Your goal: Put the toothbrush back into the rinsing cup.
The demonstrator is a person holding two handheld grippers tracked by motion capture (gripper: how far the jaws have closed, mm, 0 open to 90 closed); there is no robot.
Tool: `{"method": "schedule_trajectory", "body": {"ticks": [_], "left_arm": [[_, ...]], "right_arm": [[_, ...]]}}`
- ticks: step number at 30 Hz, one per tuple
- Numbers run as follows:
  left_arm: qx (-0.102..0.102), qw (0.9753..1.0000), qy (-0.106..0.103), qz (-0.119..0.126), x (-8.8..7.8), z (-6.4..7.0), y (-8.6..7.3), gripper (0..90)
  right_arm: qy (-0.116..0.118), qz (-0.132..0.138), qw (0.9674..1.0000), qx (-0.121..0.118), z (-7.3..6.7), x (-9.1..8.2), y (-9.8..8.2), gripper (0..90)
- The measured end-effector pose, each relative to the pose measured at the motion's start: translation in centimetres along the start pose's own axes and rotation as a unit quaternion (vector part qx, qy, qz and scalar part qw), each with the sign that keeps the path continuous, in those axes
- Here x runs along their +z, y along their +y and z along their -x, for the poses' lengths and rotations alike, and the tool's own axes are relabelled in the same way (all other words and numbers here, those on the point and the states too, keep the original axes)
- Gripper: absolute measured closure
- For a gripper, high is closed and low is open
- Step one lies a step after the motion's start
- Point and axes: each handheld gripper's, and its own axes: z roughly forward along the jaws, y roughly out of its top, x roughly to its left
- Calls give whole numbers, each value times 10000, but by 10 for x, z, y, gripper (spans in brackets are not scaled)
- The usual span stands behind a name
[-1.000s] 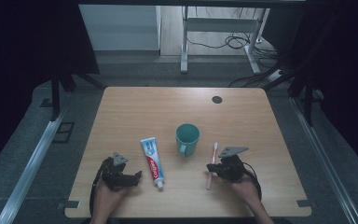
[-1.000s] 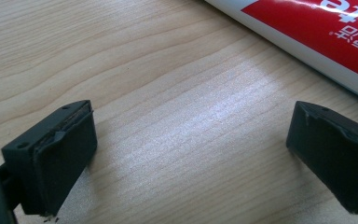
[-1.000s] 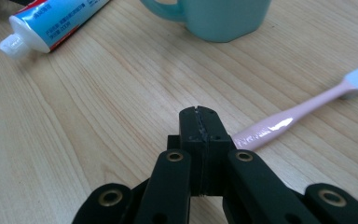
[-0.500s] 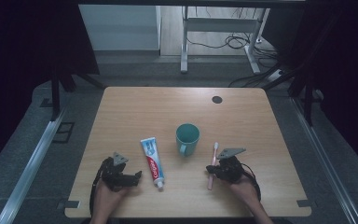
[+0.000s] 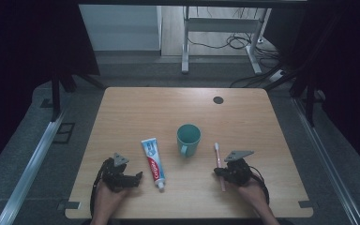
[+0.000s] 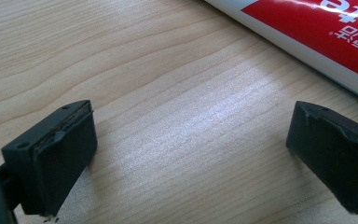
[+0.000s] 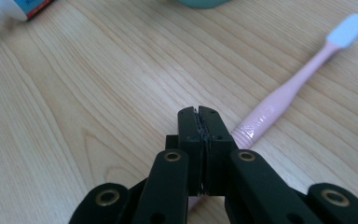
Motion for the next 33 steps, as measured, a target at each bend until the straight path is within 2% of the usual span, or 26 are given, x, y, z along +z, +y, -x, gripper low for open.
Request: {"method": "schedule_trajectory", "body": {"ticks": [14, 25, 29, 33], "left_arm": [[-17, 10000, 16, 0, 0, 0, 0, 17], [-16, 10000, 16, 1, 0, 0, 0, 17], [-9, 10000, 18, 0, 0, 0, 0, 16], [-2, 10000, 18, -1, 0, 0, 0, 17]], "right_arm": [[-260, -4, 9994, 206, 17, -20, -18, 872], [-287, -6, 9993, 259, 20, -24, -22, 868], [-306, 50, 9992, 247, 20, -31, -20, 838], [-401, -18, 9989, 252, 22, -39, -19, 771]]}}
